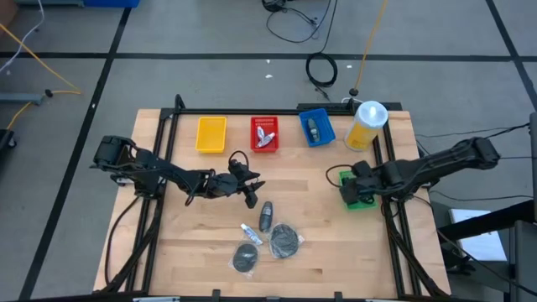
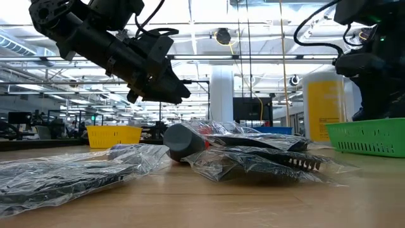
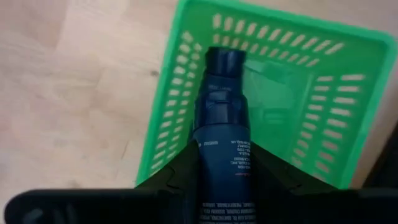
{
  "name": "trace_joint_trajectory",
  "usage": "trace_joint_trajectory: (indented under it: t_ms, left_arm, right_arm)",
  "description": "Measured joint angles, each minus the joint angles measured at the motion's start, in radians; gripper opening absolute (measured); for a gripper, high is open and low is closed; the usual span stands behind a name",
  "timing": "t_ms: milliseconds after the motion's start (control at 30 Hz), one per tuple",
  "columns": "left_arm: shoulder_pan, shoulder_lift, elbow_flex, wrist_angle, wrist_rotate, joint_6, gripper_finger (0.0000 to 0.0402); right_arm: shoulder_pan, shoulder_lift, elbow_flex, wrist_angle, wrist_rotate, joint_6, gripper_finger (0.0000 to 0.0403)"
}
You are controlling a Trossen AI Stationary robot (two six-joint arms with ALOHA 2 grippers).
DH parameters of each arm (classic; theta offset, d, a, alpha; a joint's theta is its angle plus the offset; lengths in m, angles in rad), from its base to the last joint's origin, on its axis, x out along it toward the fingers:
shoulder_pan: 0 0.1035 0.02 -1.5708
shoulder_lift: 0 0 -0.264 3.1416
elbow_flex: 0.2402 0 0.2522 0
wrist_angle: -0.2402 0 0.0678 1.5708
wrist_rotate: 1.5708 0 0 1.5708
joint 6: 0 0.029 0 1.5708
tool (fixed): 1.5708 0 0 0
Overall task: Pick & Place Travel size toiletries
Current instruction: Put the blue shave cream into the green bin
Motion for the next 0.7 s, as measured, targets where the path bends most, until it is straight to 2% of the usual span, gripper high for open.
trace_joint_trajectory:
  t_ms: [167, 467, 700]
  left_arm:
    - [0.0, 0.0, 0.0, 0.0, 0.0, 0.0, 0.0157]
    - [0.0, 0.0, 0.0, 0.008, 0.011, 0.003, 0.0157]
    - [0.0, 0.0, 0.0, 0.01, 0.012, 0.0, 0.0157]
  right_arm:
    - [-0.001, 0.065, -0.043, 0.011, 0.013, 0.096, 0.0095]
    - [-0.01, 0.125, -0.111, 0.08, 0.042, 0.13, 0.0098]
    - [-0.01, 0.127, -0.142, 0.102, 0.083, 0.145, 0.0139]
